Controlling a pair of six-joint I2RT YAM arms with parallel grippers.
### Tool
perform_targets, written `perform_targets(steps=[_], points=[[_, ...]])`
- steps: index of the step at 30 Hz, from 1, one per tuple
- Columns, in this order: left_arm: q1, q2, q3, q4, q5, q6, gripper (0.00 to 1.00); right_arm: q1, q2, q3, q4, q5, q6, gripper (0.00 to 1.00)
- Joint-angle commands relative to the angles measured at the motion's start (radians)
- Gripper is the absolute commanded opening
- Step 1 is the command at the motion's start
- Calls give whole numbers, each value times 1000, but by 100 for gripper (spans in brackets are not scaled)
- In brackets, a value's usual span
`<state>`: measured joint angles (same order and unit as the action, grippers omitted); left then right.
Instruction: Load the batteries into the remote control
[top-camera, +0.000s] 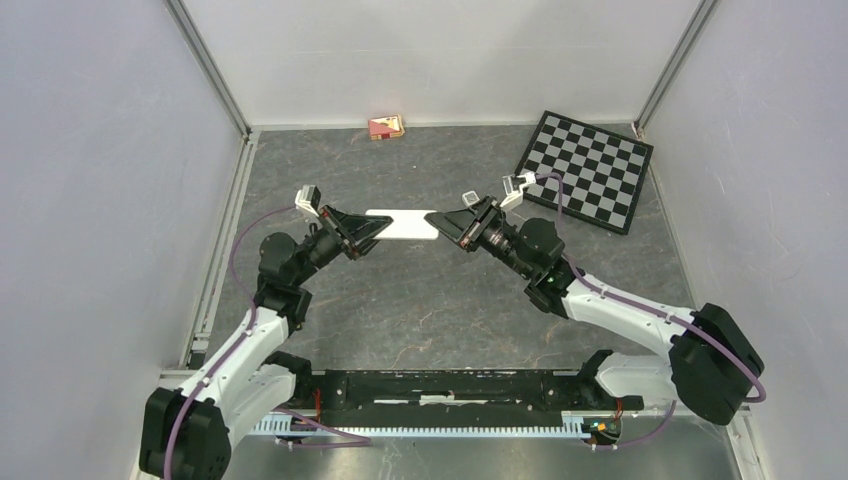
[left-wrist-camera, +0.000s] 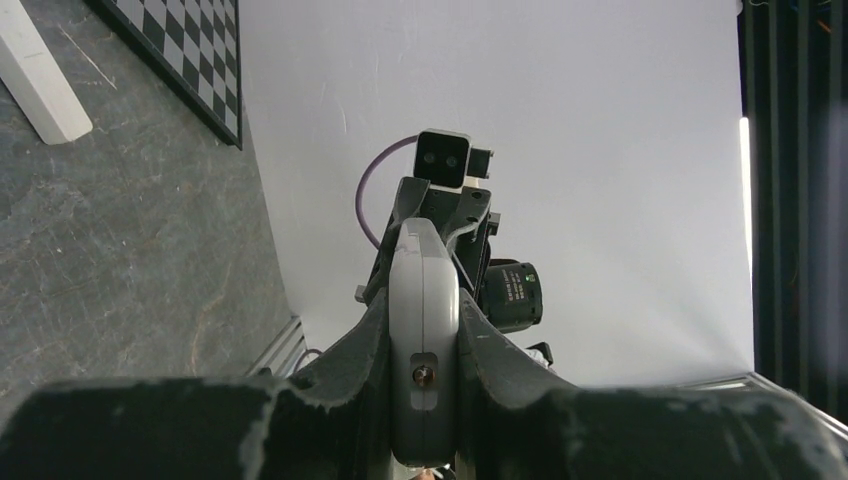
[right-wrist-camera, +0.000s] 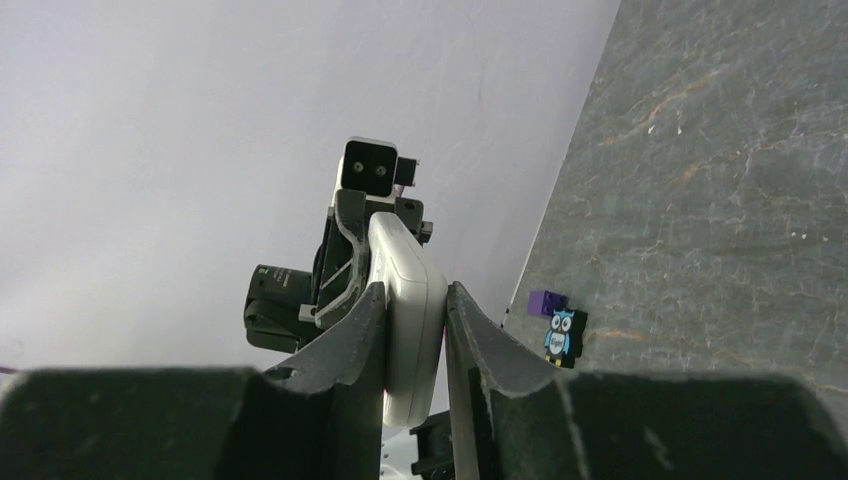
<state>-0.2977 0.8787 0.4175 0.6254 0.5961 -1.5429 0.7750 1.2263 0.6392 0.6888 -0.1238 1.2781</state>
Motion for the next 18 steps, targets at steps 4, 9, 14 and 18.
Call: perform_targets(steps=[4,9,14,18], points=[[-68,31,93,57,245,46,2,99,33,42,-45,-106,-152,41],[-67,46,127,-56,271,189,2,-17,-95,-16,-86,-163,-284,71],[-66,78,155,-67,331,271,2,-102,-201,2,-127,-303,-435,93],[-66,90,183,-90,392,362,2,-120,-229,46,-207,-462,-579,98]])
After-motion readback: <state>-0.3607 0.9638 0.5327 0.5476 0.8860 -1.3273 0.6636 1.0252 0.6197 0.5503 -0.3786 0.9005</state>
